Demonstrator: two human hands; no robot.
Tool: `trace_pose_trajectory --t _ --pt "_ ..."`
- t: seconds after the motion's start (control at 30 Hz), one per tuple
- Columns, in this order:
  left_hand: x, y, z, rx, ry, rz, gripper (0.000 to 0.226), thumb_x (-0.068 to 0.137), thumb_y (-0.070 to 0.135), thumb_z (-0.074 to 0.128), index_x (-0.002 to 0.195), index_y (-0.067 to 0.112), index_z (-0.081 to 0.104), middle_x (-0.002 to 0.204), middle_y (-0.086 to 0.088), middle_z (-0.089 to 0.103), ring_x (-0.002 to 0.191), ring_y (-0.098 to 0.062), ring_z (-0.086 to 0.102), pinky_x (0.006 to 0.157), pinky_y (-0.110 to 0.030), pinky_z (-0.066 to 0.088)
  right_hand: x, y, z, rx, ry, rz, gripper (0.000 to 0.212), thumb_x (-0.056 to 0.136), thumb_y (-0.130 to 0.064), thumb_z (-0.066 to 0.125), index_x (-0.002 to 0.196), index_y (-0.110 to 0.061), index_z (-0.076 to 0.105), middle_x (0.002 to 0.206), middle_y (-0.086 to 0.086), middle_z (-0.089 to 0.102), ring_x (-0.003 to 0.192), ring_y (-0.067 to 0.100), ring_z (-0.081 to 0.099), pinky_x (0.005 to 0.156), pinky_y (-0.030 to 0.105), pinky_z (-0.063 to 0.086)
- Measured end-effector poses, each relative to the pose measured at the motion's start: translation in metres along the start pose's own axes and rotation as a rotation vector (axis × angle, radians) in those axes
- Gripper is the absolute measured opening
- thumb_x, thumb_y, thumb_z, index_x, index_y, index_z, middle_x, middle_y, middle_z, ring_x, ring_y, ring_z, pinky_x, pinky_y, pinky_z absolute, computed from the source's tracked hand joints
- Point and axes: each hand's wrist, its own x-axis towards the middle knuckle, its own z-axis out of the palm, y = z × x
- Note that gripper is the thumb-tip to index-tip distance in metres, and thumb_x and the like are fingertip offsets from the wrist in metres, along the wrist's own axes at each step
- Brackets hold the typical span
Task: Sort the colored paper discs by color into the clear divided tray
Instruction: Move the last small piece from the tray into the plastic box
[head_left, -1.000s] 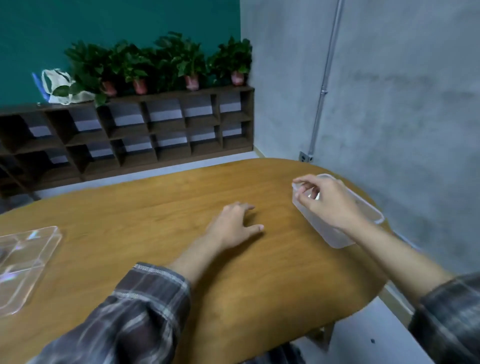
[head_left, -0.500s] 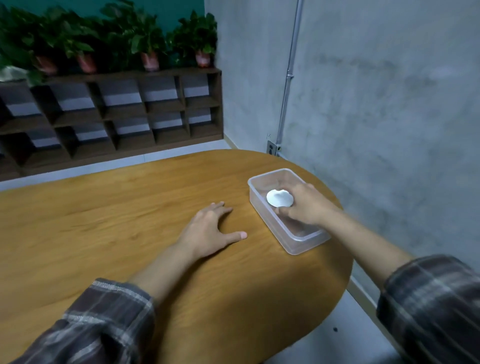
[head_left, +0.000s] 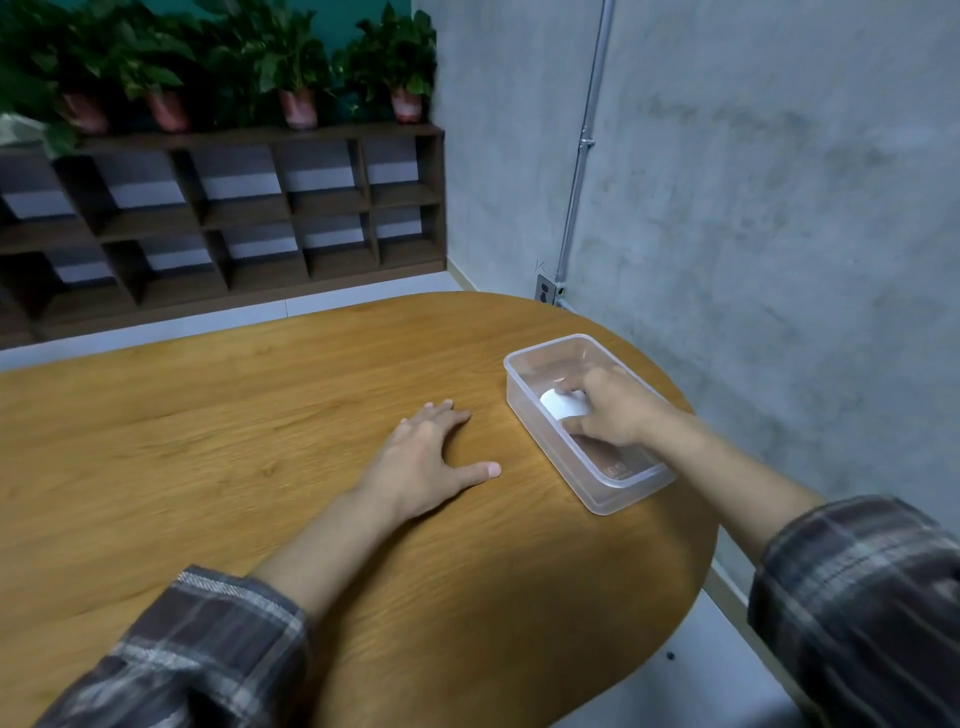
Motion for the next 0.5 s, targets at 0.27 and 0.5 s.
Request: trace_pose_trajectory --t 0.27,0.5 --pt "-0.002 0.003 -0.002 0.028 -0.014 0.006 0.095 0.084 0.072 0.068 0.161 0.027 0.036 0.173 0.002 0.022 0.161 -0.017 0.014 0.132 -0.042 0.01 -0.016 0.0 -0.003 0.038 0.099 -0.076 0.034 0.086 -0.039 0.071 0.115 -0.022 0.074 0.101 -0.002 0.069 0.099 0.021 0.065 0.084 0.033 0.054" --pt "-0.004 0.008 -0.007 0.053 -0.044 0.009 0.092 0.087 0.069 0.067 0.161 0.026 0.035 0.173 0.0 0.021 0.161 -0.019 0.015 0.131 -0.043 0.014 -0.032 0.0 -0.012 0.151 0.34 -0.164 0.011 0.091 -0.023 0.068 0.096 -0.027 0.077 0.082 -0.002 0.073 0.078 0.02 0.066 0.069 0.036 0.056"
